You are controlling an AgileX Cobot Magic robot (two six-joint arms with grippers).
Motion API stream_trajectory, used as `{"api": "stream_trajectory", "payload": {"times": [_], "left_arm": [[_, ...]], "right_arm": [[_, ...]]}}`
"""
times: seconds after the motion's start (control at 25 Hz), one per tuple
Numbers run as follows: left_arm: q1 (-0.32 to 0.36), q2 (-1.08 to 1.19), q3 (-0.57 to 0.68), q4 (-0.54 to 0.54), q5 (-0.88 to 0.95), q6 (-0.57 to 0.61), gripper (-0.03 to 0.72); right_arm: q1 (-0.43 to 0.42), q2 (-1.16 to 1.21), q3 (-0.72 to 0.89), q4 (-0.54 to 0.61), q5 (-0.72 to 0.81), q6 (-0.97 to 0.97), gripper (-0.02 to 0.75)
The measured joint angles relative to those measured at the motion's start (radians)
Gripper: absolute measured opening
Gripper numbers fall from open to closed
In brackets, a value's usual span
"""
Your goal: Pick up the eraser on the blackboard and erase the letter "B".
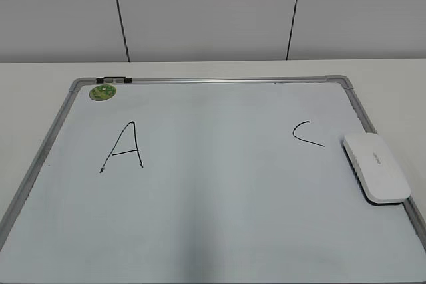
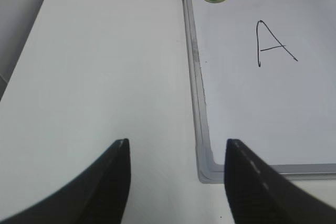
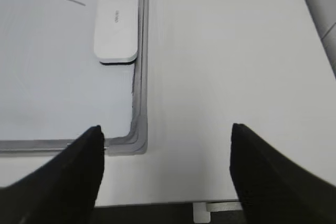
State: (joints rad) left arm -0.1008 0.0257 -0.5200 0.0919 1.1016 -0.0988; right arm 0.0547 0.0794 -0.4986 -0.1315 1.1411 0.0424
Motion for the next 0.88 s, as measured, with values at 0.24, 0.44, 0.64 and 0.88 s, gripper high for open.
{"api": "stream_trajectory", "payload": {"times": [0.24,0.44,0.64,0.88], "left_arm": [[0.044,-0.009,0.000,0.000,0.000,0.000,0.426],[0.046,-0.009,0.000,-0.002,0.000,0.000,0.426],[0.046,-0.009,0.000,-0.002,0.000,0.000,0.419],[0.046,-0.009,0.000,-0.002,0.000,0.000,0.412]], "right_arm": [[-0.068,-0.094,0.000,0.000,0.005,0.000,0.555],[-0.068,-0.097,0.000,0.000,0.005,0.000,0.555],[-0.068,-0.097,0.000,0.000,0.005,0.000,0.555],[-0.068,-0.097,0.000,0.000,0.005,0.000,0.555]]}}
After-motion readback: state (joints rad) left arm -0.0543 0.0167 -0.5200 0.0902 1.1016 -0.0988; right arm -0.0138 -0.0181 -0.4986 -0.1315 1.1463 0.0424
